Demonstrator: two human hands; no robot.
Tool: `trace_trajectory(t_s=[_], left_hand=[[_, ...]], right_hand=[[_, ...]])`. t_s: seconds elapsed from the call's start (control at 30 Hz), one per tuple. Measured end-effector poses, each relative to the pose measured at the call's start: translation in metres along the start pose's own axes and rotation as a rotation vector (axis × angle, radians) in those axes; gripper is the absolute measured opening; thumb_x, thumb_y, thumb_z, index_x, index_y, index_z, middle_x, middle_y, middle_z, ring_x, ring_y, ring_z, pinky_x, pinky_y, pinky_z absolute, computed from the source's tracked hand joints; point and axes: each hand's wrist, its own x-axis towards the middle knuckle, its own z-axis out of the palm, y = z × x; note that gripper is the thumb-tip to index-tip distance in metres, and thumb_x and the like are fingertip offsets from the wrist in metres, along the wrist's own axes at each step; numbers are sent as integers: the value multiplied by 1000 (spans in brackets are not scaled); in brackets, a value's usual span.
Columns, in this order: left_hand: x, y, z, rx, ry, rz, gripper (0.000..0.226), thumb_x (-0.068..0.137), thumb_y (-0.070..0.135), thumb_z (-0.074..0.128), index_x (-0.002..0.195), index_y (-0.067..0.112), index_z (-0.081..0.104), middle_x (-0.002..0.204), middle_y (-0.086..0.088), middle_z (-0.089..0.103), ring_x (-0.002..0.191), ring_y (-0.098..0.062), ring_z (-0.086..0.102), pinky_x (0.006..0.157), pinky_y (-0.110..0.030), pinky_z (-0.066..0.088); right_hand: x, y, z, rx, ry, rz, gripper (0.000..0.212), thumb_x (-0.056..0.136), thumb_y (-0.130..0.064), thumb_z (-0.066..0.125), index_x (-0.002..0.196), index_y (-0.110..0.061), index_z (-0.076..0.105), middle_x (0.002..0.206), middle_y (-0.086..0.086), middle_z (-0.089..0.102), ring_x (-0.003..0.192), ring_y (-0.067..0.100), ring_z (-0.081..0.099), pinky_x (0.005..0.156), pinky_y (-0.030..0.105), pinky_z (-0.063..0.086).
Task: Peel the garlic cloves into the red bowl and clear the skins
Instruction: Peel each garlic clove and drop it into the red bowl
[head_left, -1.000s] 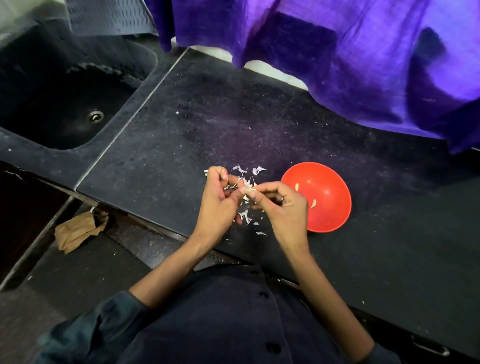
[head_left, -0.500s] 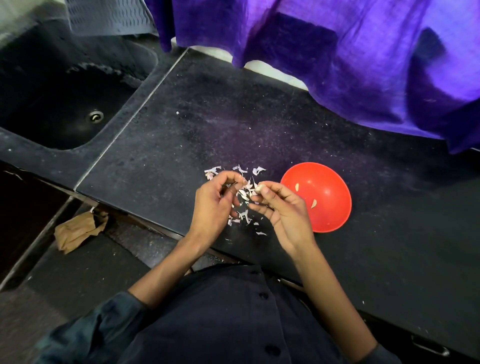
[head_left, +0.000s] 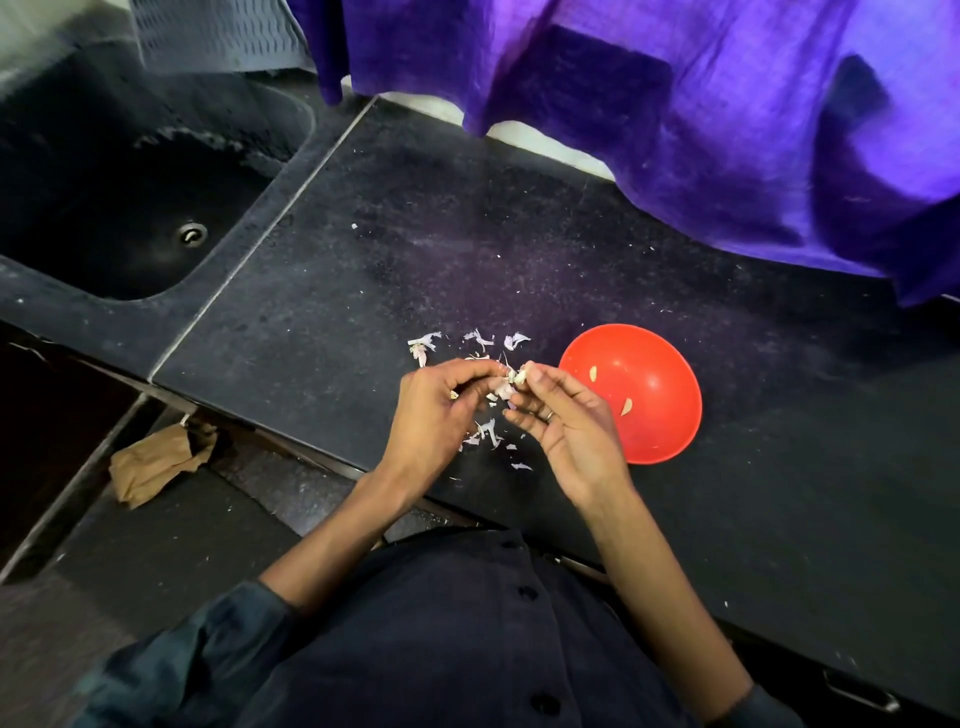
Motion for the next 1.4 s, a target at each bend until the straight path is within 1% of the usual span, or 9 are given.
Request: trace_trajectory(t_s=[0.2, 0.4, 0.5, 0.67, 0.87, 1.0, 1.17, 1.3, 1.4], left_hand=[[1, 2, 2, -11, -64, -6, 15, 81, 18, 77, 95, 19, 76, 89, 8, 75, 69, -20, 67, 64, -32, 58], [1, 4, 1, 35, -29, 9, 10, 78, 22, 80, 87, 22, 75, 80, 11, 73, 63, -4, 62, 64, -21, 54], [2, 2, 1, 90, 0, 46, 12, 79, 24, 78, 89, 18, 76, 83, 10, 73, 66, -2, 63, 65, -19, 52], [4, -4, 0, 202, 8, 135, 12, 86, 23, 72, 95, 16, 78, 87, 7, 74, 68, 4, 61, 66, -16, 49], [3, -5, 3, 296, 2, 202, 24, 88, 34, 59, 98, 20, 76, 86, 8, 73, 68, -9, 64, 62, -35, 55], [1, -6, 6, 322, -5, 221, 30, 87, 38, 51, 97, 22, 74, 82, 8, 71, 66, -16, 64, 60, -39, 54], [1, -3, 6, 280, 24, 180, 27, 87, 36, 54, 95, 21, 75, 80, 12, 68, 64, -7, 61, 61, -33, 54], [0, 1, 5, 148, 34, 58, 12, 91, 19, 63, 91, 18, 75, 75, 17, 67, 59, 1, 58, 59, -20, 48], [2, -3, 2, 130, 55, -21, 11, 92, 19, 64, 90, 19, 74, 63, 18, 63, 50, -2, 51, 52, -23, 47]], right_hand=[[0, 1, -1, -97, 31, -33, 12, 84, -17, 64, 93, -10, 69, 84, 3, 69, 74, 12, 66, 64, 24, 54], [0, 3, 2, -213, 53, -94, 19, 81, -21, 68, 94, -7, 70, 79, 4, 69, 73, 11, 64, 61, 24, 52], [2, 3, 2, -247, 64, -127, 12, 88, -12, 65, 94, -3, 70, 77, 5, 69, 72, 11, 65, 61, 25, 52], [5, 5, 1, -303, 89, -178, 16, 89, -7, 65, 97, 5, 68, 84, 15, 66, 72, 15, 63, 63, 26, 55], [8, 5, 1, -383, 127, -253, 10, 86, -3, 68, 93, 4, 71, 80, 14, 72, 71, 19, 68, 66, 28, 57], [10, 6, 1, -411, 142, -277, 7, 85, -5, 71, 90, 0, 74, 79, 14, 72, 72, 21, 69, 70, 33, 58], [7, 5, 3, -358, 104, -256, 11, 86, -6, 69, 93, 2, 72, 81, 11, 72, 76, 19, 68, 71, 31, 56], [4, 3, 4, -149, 23, -87, 11, 89, -8, 63, 95, -1, 69, 83, 7, 71, 77, 15, 67, 70, 28, 55], [3, 0, 3, 0, 4, 8, 16, 82, -14, 65, 94, -4, 68, 83, 6, 69, 74, 15, 64, 66, 28, 56]])
